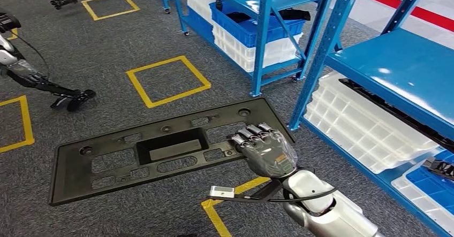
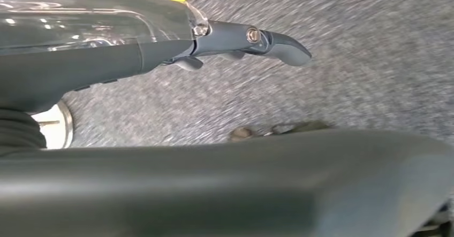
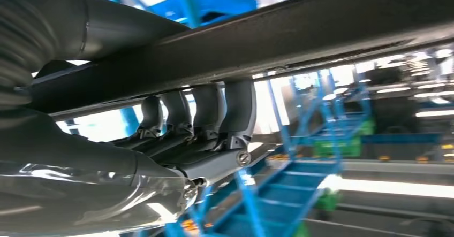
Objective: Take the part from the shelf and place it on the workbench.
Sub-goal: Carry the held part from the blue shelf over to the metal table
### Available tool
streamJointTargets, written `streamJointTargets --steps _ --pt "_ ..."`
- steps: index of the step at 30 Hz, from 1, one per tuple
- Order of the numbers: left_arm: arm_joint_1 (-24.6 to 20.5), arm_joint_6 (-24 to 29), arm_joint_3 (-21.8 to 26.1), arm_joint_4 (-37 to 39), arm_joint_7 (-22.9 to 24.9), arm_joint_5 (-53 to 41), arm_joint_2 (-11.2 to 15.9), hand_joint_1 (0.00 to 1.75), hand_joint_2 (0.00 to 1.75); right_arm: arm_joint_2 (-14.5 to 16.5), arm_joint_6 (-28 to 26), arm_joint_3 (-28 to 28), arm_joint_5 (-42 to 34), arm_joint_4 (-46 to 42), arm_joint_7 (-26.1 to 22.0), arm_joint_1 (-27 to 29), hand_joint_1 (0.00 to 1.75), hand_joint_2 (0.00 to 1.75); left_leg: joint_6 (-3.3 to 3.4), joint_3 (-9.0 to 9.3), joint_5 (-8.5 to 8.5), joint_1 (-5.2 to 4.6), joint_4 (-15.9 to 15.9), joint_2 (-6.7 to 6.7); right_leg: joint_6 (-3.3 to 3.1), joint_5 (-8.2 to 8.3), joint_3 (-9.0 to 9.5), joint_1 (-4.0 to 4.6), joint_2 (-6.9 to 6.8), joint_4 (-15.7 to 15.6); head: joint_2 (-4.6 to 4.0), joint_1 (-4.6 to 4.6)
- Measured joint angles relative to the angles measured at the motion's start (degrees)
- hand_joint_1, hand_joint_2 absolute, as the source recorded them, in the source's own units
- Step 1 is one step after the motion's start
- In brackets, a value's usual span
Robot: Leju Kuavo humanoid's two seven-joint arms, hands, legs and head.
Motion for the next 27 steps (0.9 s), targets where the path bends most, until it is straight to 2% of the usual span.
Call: streamJointTargets --steps 1,3,4,5,7,8,9,10,11,12,13,14,15,16,17,18,19,20,21,22,23,24,25,26,27 --pt "0.10 -0.02 0.00 0.00 0.07 -0.03 -0.08 0.00 1.75 -0.02 0.09 0.13 -0.04 -0.17 0.00 -0.08 1.75 1.75 0.15 1.62 2.14 0.01 -3.46 0.63 0.12 -0.27 0.36 0.00 -0.71 -0.01 0.00 0.00" --pt "0.02 0.15 0.02 0.00 -0.36 0.06 -0.17 0.00 1.75 -0.07 0.23 0.29 -0.21 -0.60 -0.01 -0.41 1.75 1.75 0.65 5.08 5.07 -0.58 -10.51 3.16 0.54 -0.80 0.98 0.12 -1.94 -0.08 0.00 -0.01" --pt "-0.10 0.28 0.05 0.00 -0.74 0.21 -0.20 0.00 1.75 -0.11 0.28 0.40 -0.32 -0.74 -0.02 -0.62 1.75 1.75 0.93 5.98 5.54 -0.96 -12.50 4.19 0.82 -1.01 1.16 0.22 -2.52 -0.16 0.00 -0.01" --pt "-0.20 0.44 0.11 0.00 -1.21 0.41 -0.20 0.00 1.75 -0.15 0.36 0.56 -0.44 -0.81 -0.04 -0.85 1.75 1.75 1.19 6.20 5.33 -1.34 -13.16 4.61 1.12 -1.15 1.29 0.30 -3.11 -0.32 0.00 -0.02" --pt "-0.20 0.76 0.31 0.00 -2.08 0.87 -0.13 0.00 1.75 -0.16 0.65 1.05 -0.61 -0.80 -0.17 -1.53 1.75 1.75 1.84 6.24 5.37 -1.50 -13.74 3.60 1.76 -1.40 1.78 0.25 -4.10 -0.77 0.00 -0.02" --pt "-0.16 0.93 0.44 0.00 -2.60 1.20 -0.08 0.00 1.75 -0.14 0.82 1.33 -0.65 -0.75 -0.36 -1.98 1.75 1.75 2.20 6.49 5.49 -1.43 -14.19 2.99 1.98 -1.72 1.99 0.16 -3.46 -0.65 0.00 -0.01" --pt "-0.25 1.06 0.65 0.00 -3.10 1.60 -0.04 0.00 1.75 -0.13 0.95 1.58 -0.72 -0.68 -0.54 -2.44 1.75 1.75 2.60 6.80 5.65 -1.29 -14.62 2.39 2.05 -2.51 1.73 0.12 -2.03 0.42 0.00 0.03" --pt "-0.47 1.08 0.86 0.00 -3.58 2.04 -0.01 0.00 1.75 -0.14 1.02 1.78 -0.84 -0.55 -0.68 -2.82 1.75 1.75 2.96 7.13 5.74 -1.13 -14.96 1.75 1.99 -3.81 0.76 0.09 -0.17 2.75 0.00 0.05" --pt "-0.77 0.95 1.11 0.00 -3.92 2.45 -0.02 0.00 1.75 -0.21 1.03 1.95 -0.95 -0.34 -0.79 -3.08 1.75 1.75 3.21 7.32 5.70 -1.17 -15.05 1.00 1.84 -5.35 -0.91 0.14 1.62 6.18 0.01 0.08" --pt "-1.09 0.76 1.36 0.00 -4.10 2.74 -0.02 0.00 1.75 -0.30 1.03 2.09 -1.05 -0.09 -0.81 -3.23 1.75 1.75 3.43 7.47 5.62 -1.21 -15.04 0.17 1.75 -6.79 -3.05 0.23 2.62 10.07 0.01 0.10" --pt "-1.32 0.53 1.57 0.00 -4.09 2.91 -0.03 0.00 1.75 -0.41 1.00 2.25 -1.09 0.21 -0.85 -3.29 1.75 1.75 3.55 7.63 5.53 -1.26 -15.04 -0.73 1.75 -7.47 -5.02 0.31 3.02 13.17 0.01 0.09" --pt "-1.42 0.32 1.73 0.00 -3.93 2.92 -0.03 0.00 1.75 -0.55 0.93 2.43 -1.05 0.50 -0.89 -3.29 1.75 1.75 3.59 7.82 5.44 -1.29 -15.02 -1.67 1.79 -6.99 -6.27 0.39 3.19 14.50 0.01 0.09" --pt "-1.46 0.17 1.83 0.00 -3.69 2.79 -0.03 0.00 1.75 -0.67 0.85 2.60 -1.02 0.75 -0.91 -3.30 1.75 1.75 3.56 8.05 5.33 -1.29 -14.98 -2.58 1.82 -5.36 -6.54 0.43 3.32 13.66 0.00 0.09" --pt "-1.47 0.07 1.87 0.00 -3.39 2.62 -0.04 0.00 1.75 -0.79 0.74 2.75 -0.99 0.96 -0.93 -3.32 1.75 1.75 3.46 8.30 5.17 -1.25 -14.89 -3.49 1.85 -2.87 -5.86 0.41 3.64 10.83 0.00 0.09" --pt "-1.46 0.02 1.88 0.00 -3.12 2.46 -0.04 0.00 1.75 -0.90 0.60 2.85 -0.98 1.10 -0.91 -3.35 1.75 1.75 3.25 8.44 4.94 -1.16 -14.72 -4.34 1.84 -0.47 -4.69 0.32 4.72 7.21 0.00 0.09" --pt "-1.54 0.09 1.89 0.00 -2.93 2.41 -0.05 0.00 1.75 -0.99 0.37 2.91 -0.96 1.20 -0.86 -3.37 1.75 1.75 2.99 8.36 4.70 -1.15 -14.35 -5.13 1.80 1.24 -3.61 0.16 6.18 3.88 0.00 0.07" --pt "-1.64 0.19 1.89 0.00 -2.82 2.46 -0.05 0.00 1.75 -1.07 0.11 2.96 -0.92 1.25 -0.80 -3.35 1.75 1.75 2.70 8.14 4.54 -1.07 -14.06 -5.86 1.71 2.14 -2.91 0.08 7.41 1.71 0.01 0.05" --pt "-1.67 0.30 1.90 0.00 -2.75 2.50 -0.05 0.00 1.75 -1.15 -0.15 2.98 -0.84 1.27 -0.74 -3.33 1.75 1.75 2.42 7.85 4.45 -0.97 -13.88 -6.56 1.52 2.22 -2.62 0.09 8.29 0.79 0.02 0.04" --pt "-1.62 0.39 1.90 0.00 -2.61 2.48 -0.05 0.00 1.75 -1.20 -0.37 3.01 -0.72 1.27 -0.70 -3.33 1.75 1.75 2.16 7.61 4.47 -0.89 -13.79 -7.22 1.32 2.10 -2.56 0.16 8.22 0.56 0.02 0.01" --pt "-1.50 0.42 1.90 0.00 -2.42 2.40 -0.03 0.00 1.75 -1.22 -0.47 3.03 -0.60 1.25 -0.68 -3.35 1.75 1.75 1.96 7.50 4.49 -0.76 -13.87 -7.85 1.04 2.06 -2.46 0.17 7.52 0.60 0.02 0.02" --pt "-1.36 0.44 1.90 0.00 -2.17 2.28 0.01 0.00 1.75 -1.24 -0.54 3.05 -0.46 1.23 -0.64 -3.40 1.75 1.75 1.74 7.40 4.30 -0.81 -13.67 -7.60 0.76 2.02 -2.26 0.10 6.81 0.50 0.02 0.01" --pt "-1.33 0.45 1.90 0.00 -1.94 2.16 0.04 0.00 1.75 -1.22 -0.66 3.07 -0.33 1.19 -0.59 -3.41 1.75 1.75 1.47 6.99 3.75 -0.88 -12.79 -6.53 0.48 1.97 -2.04 -0.01 6.03 0.38 0.02 -0.02" --pt "-1.41 0.46 1.90 0.00 -1.81 2.06 0.07 0.00 1.75 -1.21 -0.81 3.07 -0.23 1.15 -0.50 -3.41 1.75 1.75 1.16 6.01 2.68 -0.91 -10.83 -4.89 0.20 1.86 -1.80 -0.09 5.15 0.28 0.01 -0.05" --pt "-1.55 0.47 1.90 0.00 -1.75 1.97 0.08 0.00 1.75 -1.25 -0.98 3.07 -0.15 1.13 -0.38 -3.36 1.75 1.75 0.80 4.38 1.18 -0.86 -7.65 -2.88 -0.02 1.67 -1.59 -0.02 4.24 0.25 0.00 -0.08" --pt "-1.70 0.47 1.90 0.00 -1.74 1.91 0.08 0.00 1.75 -1.30 -1.14 3.06 -0.08 1.12 -0.26 -3.27 1.75 1.75 0.46 2.30 -0.33 -0.65 -3.81 -1.53 -0.17 1.43 -1.41 0.05 3.29 0.25 0.00 -0.09"
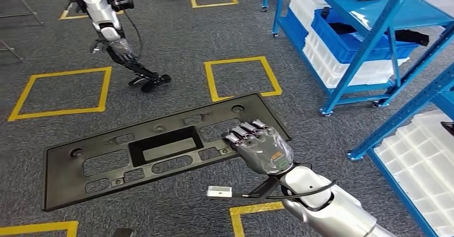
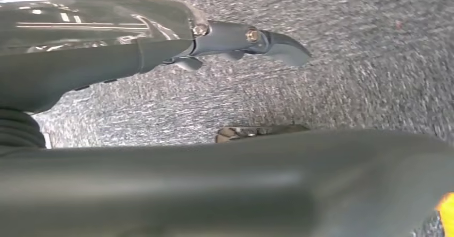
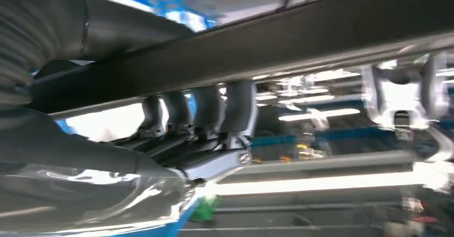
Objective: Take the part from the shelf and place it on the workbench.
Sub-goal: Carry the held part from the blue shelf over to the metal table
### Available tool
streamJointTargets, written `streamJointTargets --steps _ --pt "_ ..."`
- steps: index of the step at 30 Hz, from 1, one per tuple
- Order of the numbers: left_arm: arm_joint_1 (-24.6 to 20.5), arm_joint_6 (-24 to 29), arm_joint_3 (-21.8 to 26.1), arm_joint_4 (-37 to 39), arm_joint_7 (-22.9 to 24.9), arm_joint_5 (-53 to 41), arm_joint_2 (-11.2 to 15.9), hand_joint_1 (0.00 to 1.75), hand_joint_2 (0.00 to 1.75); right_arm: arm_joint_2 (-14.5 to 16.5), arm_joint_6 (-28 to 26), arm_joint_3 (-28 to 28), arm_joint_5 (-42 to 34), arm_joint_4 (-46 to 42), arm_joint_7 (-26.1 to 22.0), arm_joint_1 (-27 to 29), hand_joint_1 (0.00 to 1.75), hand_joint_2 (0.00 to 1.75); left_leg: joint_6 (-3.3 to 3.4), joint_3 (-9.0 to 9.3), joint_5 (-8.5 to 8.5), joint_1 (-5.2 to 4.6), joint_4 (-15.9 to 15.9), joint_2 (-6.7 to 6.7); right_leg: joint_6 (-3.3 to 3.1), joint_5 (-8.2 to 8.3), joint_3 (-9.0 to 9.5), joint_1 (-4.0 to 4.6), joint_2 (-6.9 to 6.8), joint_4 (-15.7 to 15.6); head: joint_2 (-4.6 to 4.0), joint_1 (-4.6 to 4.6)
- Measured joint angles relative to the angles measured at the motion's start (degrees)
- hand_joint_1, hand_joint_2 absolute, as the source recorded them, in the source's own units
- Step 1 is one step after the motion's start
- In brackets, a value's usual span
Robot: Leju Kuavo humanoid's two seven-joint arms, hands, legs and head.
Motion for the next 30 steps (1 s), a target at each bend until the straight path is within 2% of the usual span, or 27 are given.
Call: streamJointTargets --steps 1,2,3,4,5,6,7,8,9,10,11,13,15,16,17,18,19,20,21,22,23,24,25,26,27,28,30 --pt "-0.07 0.00 0.00 0.00 -0.01 -0.10 0.00 0.00 1.75 -0.06 -0.09 0.00 0.05 0.01 0.10 0.12 1.75 1.75 -0.25 -1.91 -1.03 0.24 3.40 0.73 -0.06 -0.25 0.20 0.06 -0.94 0.00 0.00 0.00" --pt "-0.06 0.00 0.00 0.00 -0.01 -0.23 0.00 0.00 1.75 -0.12 -0.13 0.01 0.09 0.01 0.18 0.25 1.75 1.75 -0.40 -3.08 -1.11 0.45 5.27 1.07 -0.04 -0.52 0.46 0.09 -1.82 0.01 0.01 0.01" --pt "-0.02 0.00 0.00 0.00 -0.01 -0.34 0.00 0.00 1.75 -0.15 -0.17 0.01 0.11 0.01 0.22 0.34 1.75 1.75 -0.44 -3.11 -0.11 0.59 4.95 1.27 0.03 -0.80 0.80 0.09 -2.61 0.01 0.01 0.01" --pt "0.01 0.01 0.00 0.00 -0.01 -0.45 0.00 0.00 1.75 -0.17 -0.21 0.01 0.13 0.00 0.25 0.38 1.75 1.75 -0.36 -2.05 1.80 0.65 2.49 1.57 0.13 -1.12 1.24 0.09 -3.35 0.01 0.01 0.01" --pt "-0.01 0.03 0.00 0.00 -0.01 -0.50 0.00 0.00 1.75 -0.17 -0.26 0.01 0.13 -0.04 0.27 0.36 1.75 1.75 -0.16 -0.31 4.03 0.59 -1.31 2.37 0.26 -1.49 1.73 0.09 -4.04 -0.02 0.01 0.01" --pt "-0.10 0.06 0.00 0.00 0.00 -0.52 0.00 0.00 1.75 -0.19 -0.31 -0.01 0.13 -0.08 0.30 0.32 1.75 1.75 0.13 1.35 5.60 0.21 -4.71 3.78 0.48 -1.85 2.15 0.20 -4.66 -0.05 0.00 0.00" --pt "-0.25 0.10 0.00 0.00 0.00 -0.54 0.00 0.00 1.75 -0.20 -0.38 -0.02 0.13 -0.12 0.32 0.31 1.75 1.75 0.53 2.58 6.43 -0.20 -7.35 5.05 0.74 -2.12 2.45 0.28 -5.21 -0.14 0.00 -0.01" --pt "-0.39 0.16 -0.01 0.00 0.01 -0.55 0.01 0.00 1.75 -0.21 -0.48 -0.03 0.15 -0.14 0.34 0.33 1.75 1.75 0.90 3.17 6.55 -0.63 -8.74 6.02 1.03 -2.34 2.64 0.36 -5.77 -0.28 0.00 -0.01" --pt "-0.49 0.23 -0.01 0.00 0.02 -0.55 0.02 0.00 1.75 -0.23 -0.58 -0.03 0.20 -0.14 0.36 0.34 1.75 1.75 1.23 3.22 6.18 -1.05 -9.00 6.28 1.33 -2.46 2.80 0.43 -6.35 -0.50 0.01 -0.01" --pt "-0.54 0.32 -0.02 -0.01 0.04 -0.55 0.06 0.00 1.75 -0.23 -0.67 -0.03 0.27 -0.16 0.37 0.34 1.75 1.75 1.56 3.28 6.05 -1.18 -9.36 5.72 1.65 -2.57 3.09 0.36 -6.98 -0.76 0.01 -0.01" --pt "-0.51 0.41 -0.02 -0.01 0.09 -0.55 0.13 0.00 1.75 -0.26 -0.73 -0.03 0.36 -0.22 0.37 0.33 1.75 1.75 1.83 3.52 6.10 -1.15 -9.73 5.09 1.94 -2.86 3.47 0.24 -6.95 -0.84 0.01 0.00" --pt "-0.67 0.57 -0.02 -0.02 0.20 -0.58 0.29 0.00 1.75 -0.33 -0.84 -0.04 0.58 -0.39 0.38 0.30 1.75 1.75 2.58 4.33 6.19 -0.85 -10.54 3.82 2.15 -4.52 3.04 0.11 -4.36 1.43 0.01 0.02" --pt "-1.05 0.60 -0.03 -0.02 0.39 -0.68 0.37 0.00 1.75 -0.56 -0.93 -0.07 0.77 -0.46 0.48 0.54 1.75 1.75 3.23 4.96 6.03 -0.64 -10.83 2.40 1.92 -7.53 -0.37 0.14 -1.04 8.18 0.01 0.05" --pt "-1.18 0.58 -0.04 -0.02 0.52 -0.72 0.36 0.00 1.75 -0.69 -0.95 -0.07 0.85 -0.45 0.53 0.74 1.75 1.75 3.37 5.16 5.89 -0.65 -10.82 1.56 1.87 -8.60 -2.60 0.20 -0.42 11.80 0.01 0.09" --pt "-1.21 0.56 -0.05 -0.01 0.63 -0.74 0.36 0.00 1.75 -0.82 -0.95 -0.06 0.95 -0.45 0.58 0.95 1.75 1.75 3.44 5.37 5.75 -0.65 -10.81 0.70 1.89 -8.80 -4.42 0.24 -0.16 14.25 0.01 0.09" --pt "-1.18 0.54 -0.06 -0.01 0.72 -0.75 0.36 0.00 1.75 -0.91 -0.95 -0.05 1.03 -0.45 0.59 1.10 1.75 1.75 3.40 5.60 5.61 -0.63 -10.79 -0.18 1.92 -7.77 -5.38 0.27 -0.05 14.66 0.01 0.09" --pt "-1.14 0.54 -0.07 -0.01 0.79 -0.77 0.36 0.00 1.75 -0.98 -0.95 -0.05 1.07 -0.45 0.60 1.18 1.75 1.75 3.28 5.87 5.44 -0.58 -10.73 -1.06 1.98 -5.61 -5.28 0.26 0.13 12.83 0.01 0.09" --pt "-1.13 0.55 -0.07 -0.01 0.84 -0.82 0.36 0.00 1.75 -1.04 -0.96 -0.05 1.08 -0.45 0.62 1.19 1.75 1.75 3.07 6.14 5.20 -0.49 -10.58 -1.92 2.04 -2.80 -4.38 0.19 0.74 9.35 0.01 0.09" --pt "-1.19 0.54 -0.07 -0.02 0.86 -0.90 0.37 0.00 1.75 -1.09 -0.96 -0.05 1.07 -0.45 0.64 1.15 1.75 1.75 2.77 6.27 4.90 -0.46 -10.31 -2.75 2.12 -0.62 -3.33 0.08 2.02 5.86 0.01 0.09" --pt "-1.29 0.54 -0.07 -0.02 0.89 -0.99 0.37 0.00 1.75 -1.10 -0.97 -0.05 1.07 -0.49 0.66 1.13 1.75 1.75 2.46 6.21 4.63 -0.40 -9.96 -3.52 2.14 0.79 -2.39 -0.03 3.28 3.02 0.01 0.05" --pt "-1.37 0.54 -0.08 -0.02 0.90 -1.08 0.37 0.00 1.75 -1.11 -0.98 -0.05 1.10 -0.54 0.67 1.15 1.75 1.75 2.17 6.02 4.43 -0.31 -9.70 -4.17 2.11 1.31 -1.87 -0.06 4.27 1.38 0.01 0.04" --pt "-1.37 0.54 -0.08 -0.01 0.92 -1.15 0.37 0.00 1.75 -1.12 -0.97 -0.04 1.17 -0.59 0.68 1.16 1.75 1.75 1.88 5.79 4.34 -0.23 -9.57 -4.81 1.94 1.04 -1.71 -0.02 4.69 0.97 0.02 0.03" --pt "-1.28 0.55 -0.09 -0.01 0.95 -1.20 0.37 0.00 1.75 -1.10 -0.97 -0.03 1.28 -0.69 0.68 1.14 1.75 1.75 1.65 5.61 4.34 -0.10 -9.59 -5.41 1.65 0.97 -1.54 0.03 4.25 0.73 0.02 0.01" --pt "-1.14 0.57 -0.09 0.00 0.96 -1.23 0.40 0.00 1.75 -1.08 -0.95 -0.04 1.41 -0.79 0.67 1.05 1.75 1.75 1.41 5.56 4.25 -0.06 -9.57 -5.42 1.34 0.94 -1.39 0.03 3.59 0.60 0.02 0.03" --pt "-1.05 0.60 -0.09 -0.01 0.97 -1.25 0.43 0.00 1.75 -1.03 -0.93 -0.03 1.53 -0.91 0.67 0.95 1.75 1.75 1.14 5.37 3.92 -0.11 -9.13 -4.62 0.98 0.89 -1.17 -0.01 2.89 0.47 0.02 0.02" --pt "-1.08 0.62 -0.10 -0.01 0.98 -1.25 0.45 0.00 1.75 -0.98 -0.93 -0.04 1.66 -1.08 0.68 0.89 1.75 1.75 0.86 4.75 3.14 -0.16 -7.84 -3.26 0.69 0.83 -0.93 -0.08 2.10 0.33 0.02 -0.01" --pt "-1.37 0.66 -0.12 -0.01 0.98 -1.25 0.48 0.00 1.75 -0.92 -0.95 -0.05 1.86 -1.32 0.69 0.90 1.75 1.75 0.27 1.75 0.36 -0.06 -2.06 -0.19 0.25 0.50 -0.52 -0.01 0.36 0.22 0.01 -0.03"
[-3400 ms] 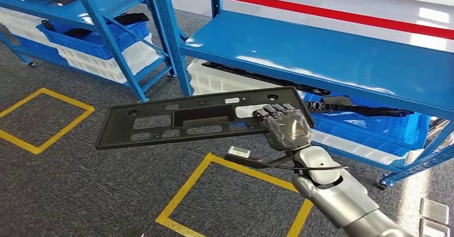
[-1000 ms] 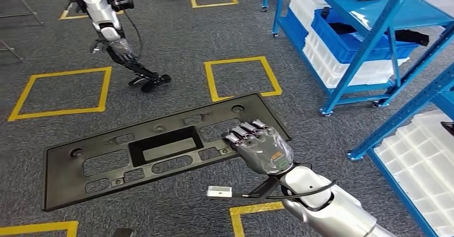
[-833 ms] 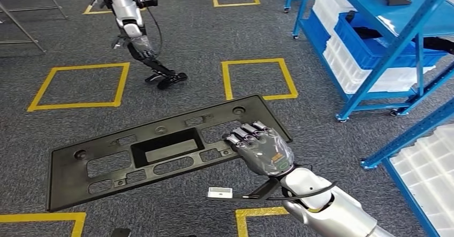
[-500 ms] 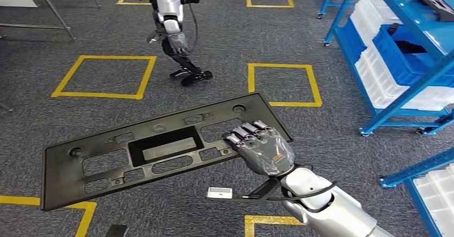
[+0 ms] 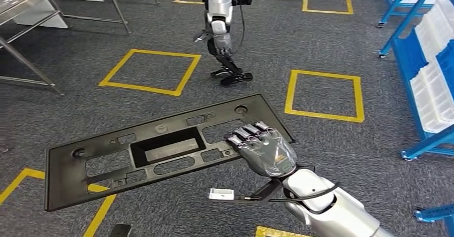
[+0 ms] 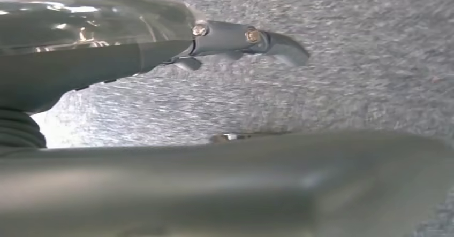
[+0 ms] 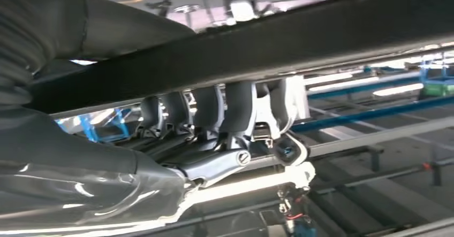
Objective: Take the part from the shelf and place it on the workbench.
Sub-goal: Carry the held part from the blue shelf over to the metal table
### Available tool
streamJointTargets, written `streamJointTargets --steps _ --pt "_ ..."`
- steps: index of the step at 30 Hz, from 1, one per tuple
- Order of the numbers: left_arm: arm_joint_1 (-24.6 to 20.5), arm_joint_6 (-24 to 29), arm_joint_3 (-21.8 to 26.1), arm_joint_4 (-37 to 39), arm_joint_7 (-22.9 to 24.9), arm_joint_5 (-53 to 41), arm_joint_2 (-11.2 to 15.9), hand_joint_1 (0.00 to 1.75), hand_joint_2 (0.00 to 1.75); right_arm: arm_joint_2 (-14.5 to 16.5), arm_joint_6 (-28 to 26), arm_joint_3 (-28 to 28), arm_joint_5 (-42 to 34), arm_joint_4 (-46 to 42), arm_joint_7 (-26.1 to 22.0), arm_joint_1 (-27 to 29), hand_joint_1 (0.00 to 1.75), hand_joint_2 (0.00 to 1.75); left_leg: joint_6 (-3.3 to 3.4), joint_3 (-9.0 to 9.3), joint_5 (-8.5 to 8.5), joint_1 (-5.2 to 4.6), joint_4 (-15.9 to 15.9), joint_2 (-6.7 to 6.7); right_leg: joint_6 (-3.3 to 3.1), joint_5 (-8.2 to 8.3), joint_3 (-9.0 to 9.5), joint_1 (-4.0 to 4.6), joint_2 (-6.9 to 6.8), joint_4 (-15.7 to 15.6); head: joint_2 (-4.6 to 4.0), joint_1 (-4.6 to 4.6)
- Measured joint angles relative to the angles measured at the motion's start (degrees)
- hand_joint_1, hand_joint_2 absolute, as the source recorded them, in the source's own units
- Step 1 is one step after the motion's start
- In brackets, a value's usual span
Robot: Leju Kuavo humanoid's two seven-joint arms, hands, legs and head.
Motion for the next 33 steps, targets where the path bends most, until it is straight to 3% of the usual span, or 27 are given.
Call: streamJointTargets --steps 2,3,5,7,9,11,12,14,16,17,18,19,20,22,23,25,27,28,30,31,33 --pt "-0.09 -0.01 -0.01 0.01 0.01 -0.03 0.00 0.00 1.75 0.01 -0.01 0.01 0.12 -0.09 0.01 0.06 1.75 1.75 -0.42 -3.62 -1.93 0.36 6.32 1.05 -0.13 -0.48 0.35 0.10 -1.77 0.01 0.00 0.01" --pt "0.00 -0.01 -0.01 0.01 0.01 -0.05 0.00 0.00 1.75 0.01 -0.01 0.02 0.15 -0.09 0.01 0.08 1.75 1.75 -0.49 -4.37 -1.52 0.50 7.25 1.23 -0.09 -0.76 0.60 0.11 -2.56 0.01 0.00 0.00" --pt "0.18 -0.02 -0.02 0.00 0.02 -0.08 0.00 0.00 1.75 0.03 -0.01 0.02 0.13 -0.13 0.01 0.02 1.75 1.75 -0.32 -2.62 2.23 0.59 2.72 1.95 0.07 -1.45 1.48 0.13 -4.05 0.01 0.00 0.00" --pt "0.13 -0.02 -0.03 0.00 0.01 -0.08 0.00 0.00 1.75 0.07 -0.01 0.02 0.13 -0.19 0.01 -0.06 1.75 1.75 0.31 0.44 5.45 0.04 -3.87 4.46 0.45 -2.20 2.40 0.24 -5.31 -0.08 0.00 0.00" --pt "-0.04 -0.01 -0.04 0.01 -0.01 -0.10 0.01 0.00 1.75 0.09 -0.01 0.02 0.14 -0.22 0.01 -0.05 1.75 1.75 1.12 1.58 5.63 -0.81 -6.45 6.28 1.03 -2.68 2.87 0.39 -6.40 -0.29 0.00 0.01" --pt "-0.10 0.00 -0.05 -0.01 -0.03 -0.10 0.11 0.00 1.75 0.21 -0.01 0.01 0.18 -0.31 0.01 -0.11 1.75 1.75 1.83 1.89 5.33 -1.09 -7.19 5.44 1.67 -3.08 3.50 0.30 -7.55 -0.68 0.01 -0.01" --pt "-0.10 0.02 -0.05 -0.01 -0.06 -0.09 0.18 0.00 1.75 0.27 -0.01 0.01 0.21 -0.38 0.01 -0.20 1.75 1.75 2.10 2.30 5.34 -1.00 -7.63 4.74 1.92 -3.43 3.92 0.18 -7.17 -0.59 0.01 0.02" --pt "-0.36 0.06 -0.06 -0.01 -0.09 -0.08 0.31 0.00 1.75 0.31 -0.04 -0.01 0.21 -0.53 0.00 -0.36 1.75 1.75 2.75 3.28 5.38 -0.60 -8.44 3.44 2.10 -5.21 3.19 0.03 -4.35 2.30 0.01 0.10" --pt "-0.66 0.03 -0.07 -0.01 -0.07 -0.08 0.32 0.00 1.75 0.20 -0.07 0.00 0.20 -0.54 -0.01 -0.27 1.75 1.75 3.24 3.72 5.20 -0.54 -8.55 1.97 1.96 -7.91 -0.58 0.07 -1.36 9.14 0.00 0.19" --pt "-0.68 0.00 -0.08 0.00 -0.03 -0.09 0.30 0.00 1.75 0.15 -0.07 0.01 0.23 -0.53 -0.01 -0.13 1.75 1.75 3.32 3.84 5.09 -0.54 -8.54 1.12 1.96 -8.70 -2.74 0.11 -0.82 12.32 0.00 0.19" --pt "-0.59 -0.02 -0.08 0.01 0.01 -0.09 0.28 0.00 1.75 0.11 -0.06 0.02 0.28 -0.52 -0.01 0.02 1.75 1.75 3.34 3.99 4.97 -0.55 -8.52 0.26 1.98 -8.42 -4.28 0.15 -0.62 13.93 0.00 0.19" --pt "-0.48 -0.02 -0.08 0.00 0.03 -0.09 0.26 0.00 1.75 0.09 -0.05 0.03 0.33 -0.51 -0.02 0.10 1.75 1.75 3.27 4.18 4.84 -0.54 -8.48 -0.62 2.01 -6.95 -4.88 0.18 -0.49 13.51 0.00 0.19" --pt "-0.40 -0.02 -0.08 0.00 0.04 -0.09 0.26 0.00 1.75 0.07 -0.05 0.04 0.34 -0.51 -0.02 0.12 1.75 1.75 3.15 4.41 4.67 -0.49 -8.41 -1.44 2.05 -4.62 -4.48 0.18 -0.31 11.15 0.00 0.19" --pt "-0.40 -0.02 -0.10 -0.01 0.04 -0.09 0.26 0.00 1.75 0.03 -0.06 0.06 0.32 -0.51 -0.02 0.04 1.75 1.75 2.68 4.73 4.17 -0.33 -8.06 -3.03 2.13 -0.23 -2.37 0.08 1.75 4.45 0.01 0.18" --pt "-0.46 -0.02 -0.11 -0.01 0.06 -0.09 0.26 0.00 1.75 0.02 -0.08 0.09 0.32 -0.54 -0.03 0.04 1.75 1.75 2.38 4.64 3.97 -0.22 -7.81 -3.71 2.13 0.65 -1.44 0.03 3.06 2.01 0.01 0.16" --pt "-0.38 -0.02 -0.12 0.00 0.09 -0.11 0.26 0.00 1.75 0.01 -0.10 0.15 0.37 -0.56 -0.09 0.10 1.75 1.75 1.82 4.24 3.87 0.08 -7.60 -4.94 1.93 0.52 -0.71 0.11 4.62 0.34 0.00 0.09" --pt "-0.07 -0.01 -0.12 0.00 0.13 -0.14 0.28 0.00 1.75 0.06 -0.11 0.18 0.41 -0.60 -0.13 -0.01 1.75 1.75 1.38 4.04 3.85 0.31 -7.64 -5.78 1.41 0.36 -0.32 0.12 3.54 -0.10 0.00 0.05" --pt "0.02 0.00 -0.13 -0.01 0.14 -0.15 0.31 0.00 1.75 0.13 -0.12 0.20 0.41 -0.61 -0.13 -0.09 1.75 1.75 1.13 3.86 3.55 0.23 -7.25 -5.10 1.10 0.29 -0.10 0.04 2.84 -0.22 0.01 0.04" --pt "-0.16 0.02 -0.16 0.00 0.15 -0.15 0.35 0.00 1.75 0.25 -0.16 0.25 0.40 -0.70 -0.13 -0.11 1.75 1.75 0.53 1.95 1.56 0.14 -3.42 -1.94 0.58 0.06 0.36 -0.14 1.07 -0.43 0.00 -0.01" --pt "-0.30 0.02 -0.19 0.00 0.15 -0.15 0.35 0.00 1.75 0.27 -0.19 0.28 0.40 -0.73 -0.13 -0.05 1.75 1.75 0.21 0.14 0.12 0.15 -0.06 -0.23 0.41 -0.14 0.53 -0.09 0.17 -0.45 0.01 -0.03" --pt "-0.32 0.02 -0.28 0.00 0.17 -0.15 0.35 0.00 1.75 0.27 -0.21 0.40 0.44 -0.73 -0.13 0.08 1.75 1.75 -0.16 -3.41 -1.67 0.40 6.12 1.12 0.30 -0.56 0.84 -0.03 -1.66 -0.45 0.00 -0.03"
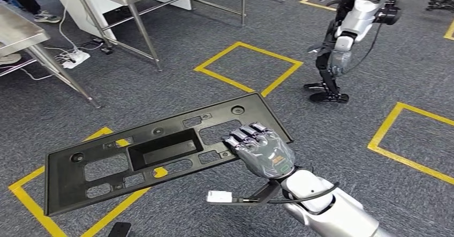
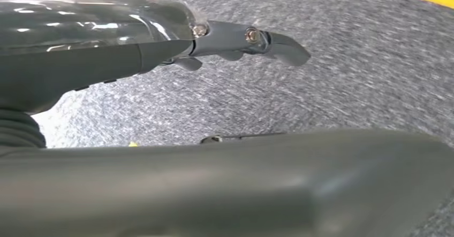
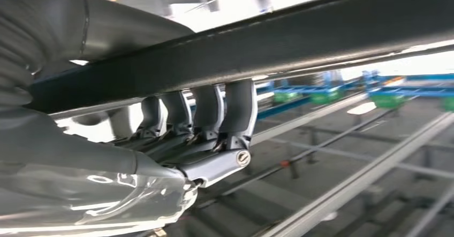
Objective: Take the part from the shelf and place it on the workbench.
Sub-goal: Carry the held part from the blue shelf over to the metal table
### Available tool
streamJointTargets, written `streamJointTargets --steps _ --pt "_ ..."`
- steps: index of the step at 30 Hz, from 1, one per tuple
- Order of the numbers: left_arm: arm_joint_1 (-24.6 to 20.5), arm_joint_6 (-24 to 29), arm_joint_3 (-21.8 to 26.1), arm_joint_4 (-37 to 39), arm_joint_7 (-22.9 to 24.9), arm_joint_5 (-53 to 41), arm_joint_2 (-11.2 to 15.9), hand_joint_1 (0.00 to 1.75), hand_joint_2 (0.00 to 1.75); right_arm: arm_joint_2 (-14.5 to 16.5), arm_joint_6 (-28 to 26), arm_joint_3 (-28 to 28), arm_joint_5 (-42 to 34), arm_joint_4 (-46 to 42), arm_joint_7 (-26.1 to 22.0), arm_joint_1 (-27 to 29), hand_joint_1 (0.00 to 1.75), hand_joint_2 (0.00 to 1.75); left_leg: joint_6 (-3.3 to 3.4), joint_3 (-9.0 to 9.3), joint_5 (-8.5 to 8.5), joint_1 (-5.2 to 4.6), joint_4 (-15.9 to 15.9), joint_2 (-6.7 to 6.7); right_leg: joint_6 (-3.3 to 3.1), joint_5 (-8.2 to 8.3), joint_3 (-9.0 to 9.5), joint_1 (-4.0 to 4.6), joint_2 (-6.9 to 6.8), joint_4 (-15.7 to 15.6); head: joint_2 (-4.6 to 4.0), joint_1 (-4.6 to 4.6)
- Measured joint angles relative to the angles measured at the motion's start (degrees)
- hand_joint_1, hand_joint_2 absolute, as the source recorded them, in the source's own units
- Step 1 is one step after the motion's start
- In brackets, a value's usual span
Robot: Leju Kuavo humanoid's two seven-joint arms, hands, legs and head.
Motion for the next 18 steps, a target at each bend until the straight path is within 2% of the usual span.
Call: streamJointTargets --steps 1,2,3,5,6,7,9,10,12,13,14,15,16,17,18 --pt "0.13 0.00 -0.04 -0.01 0.01 -0.01 0.00 0.00 1.75 -0.01 -0.01 0.08 0.02 0.01 -0.01 0.04 1.75 1.75 -0.02 -0.68 0.42 0.06 0.87 0.22 0.00 -0.24 0.23 0.01 -0.83 0.00 0.00 -0.01" --pt "0.27 0.00 -0.08 -0.01 0.02 -0.01 0.00 0.00 1.75 0.01 -0.02 0.15 0.02 0.01 -0.01 0.05 1.75 1.75 0.08 -0.25 1.89 0.07 -0.40 0.45 0.02 -0.51 0.57 0.03 -1.61 0.00 -0.01 -0.01" --pt "0.39 0.01 -0.10 -0.01 0.03 -0.02 0.01 0.00 1.75 0.02 -0.03 0.22 0.03 -0.01 -0.01 0.02 1.75 1.75 0.33 1.16 4.08 0.01 -3.53 0.92 0.07 -0.82 1.01 0.05 -2.34 0.00 -0.01 -0.01" --pt "0.41 0.02 -0.13 -0.01 0.03 -0.02 0.03 0.00 1.75 0.03 -0.05 0.30 0.04 -0.01 -0.01 -0.01 1.75 1.75 1.15 4.33 7.02 -0.64 -10.10 3.19 0.39 -1.46 1.84 0.17 -3.64 -0.08 -0.01 -0.02" --pt "0.35 0.02 -0.15 -0.01 0.04 -0.05 0.04 0.00 1.75 0.03 -0.07 0.32 0.08 -0.01 -0.02 -0.01 1.75 1.75 1.57 5.26 7.36 -1.01 -12.06 4.14 0.65 -1.73 2.08 0.27 -4.22 -0.11 -0.01 -0.02" --pt "0.34 0.02 -0.16 -0.01 0.05 -0.09 0.05 0.00 1.75 0.03 -0.09 0.38 0.13 -0.01 -0.02 0.01 1.75 1.75 1.94 5.59 7.02 -1.37 -12.78 4.62 0.94 -1.92 2.26 0.34 -4.79 -0.23 -0.01 -0.02" --pt "0.50 0.03 -0.19 -0.01 0.10 -0.16 0.08 0.00 1.75 0.09 -0.12 0.50 0.25 -0.11 -0.02 -0.01 1.75 1.75 2.48 5.96 6.74 -1.41 -13.52 3.66 1.57 -2.27 2.90 0.39 -5.85 -0.62 0.00 -0.04" --pt "0.61 0.05 -0.20 -0.01 0.13 -0.17 0.11 0.00 1.75 0.12 -0.13 0.55 0.34 -0.20 -0.02 -0.08 1.75 1.75 2.70 6.37 6.78 -1.26 -13.98 3.04 1.84 -2.60 3.28 0.33 -5.35 -0.56 0.00 -0.02" --pt "0.51 0.08 -0.23 -0.01 0.17 -0.18 0.15 0.00 1.75 0.10 -0.16 0.57 0.46 -0.33 -0.02 -0.14 1.75 1.75 3.21 7.30 6.90 -0.79 -14.81 1.90 2.09 -4.46 2.34 0.26 -2.32 2.44 0.00 0.03" --pt "0.37 0.05 -0.26 -0.01 0.18 -0.19 0.15 0.00 1.75 0.02 -0.18 0.57 0.50 -0.33 -0.02 -0.08 1.75 1.75 3.42 7.54 6.83 -0.77 -14.92 1.30 2.08 -5.85 0.71 0.25 -0.52 5.63 0.00 0.07" --pt "0.25 0.03 -0.28 -0.01 0.19 -0.22 0.14 0.00 1.75 -0.05 -0.19 0.58 0.53 -0.32 -0.02 0.07 1.75 1.75 3.62 7.66 6.75 -0.76 -14.91 0.60 2.07 -7.22 -1.53 0.28 0.50 9.41 0.00 0.08" --pt "0.23 0.01 -0.32 -0.01 0.20 -0.25 0.14 0.00 1.75 -0.12 -0.20 0.59 0.58 -0.31 -0.02 0.27 1.75 1.75 3.72 7.76 6.65 -0.78 -14.91 -0.18 2.12 -7.89 -3.65 0.31 0.90 12.54 0.00 0.08" --pt "0.29 -0.01 -0.37 0.00 0.21 -0.27 0.13 0.00 1.75 -0.18 -0.20 0.60 0.64 -0.31 -0.02 0.46 1.75 1.75 3.74 7.89 6.55 -0.79 -14.89 -1.01 2.17 -7.51 -5.12 0.34 1.05 14.09 0.00 0.08" --pt "0.36 0.00 -0.42 -0.01 0.22 -0.30 0.13 0.00 1.75 -0.22 -0.21 0.60 0.69 -0.30 -0.02 0.59 1.75 1.75 3.70 8.05 6.45 -0.79 -14.86 -1.88 2.22 -5.90 -5.60 0.36 1.20 13.46 0.01 0.08" --pt "0.41 0.00 -0.46 -0.01 0.22 -0.31 0.13 0.00 1.75 -0.27 -0.21 0.60 0.72 -0.29 -0.02 0.66 1.75 1.75 3.58 8.27 6.31 -0.76 -14.81 -2.75 2.23 -3.33 -5.00 0.33 1.58 10.65 0.00 0.08"
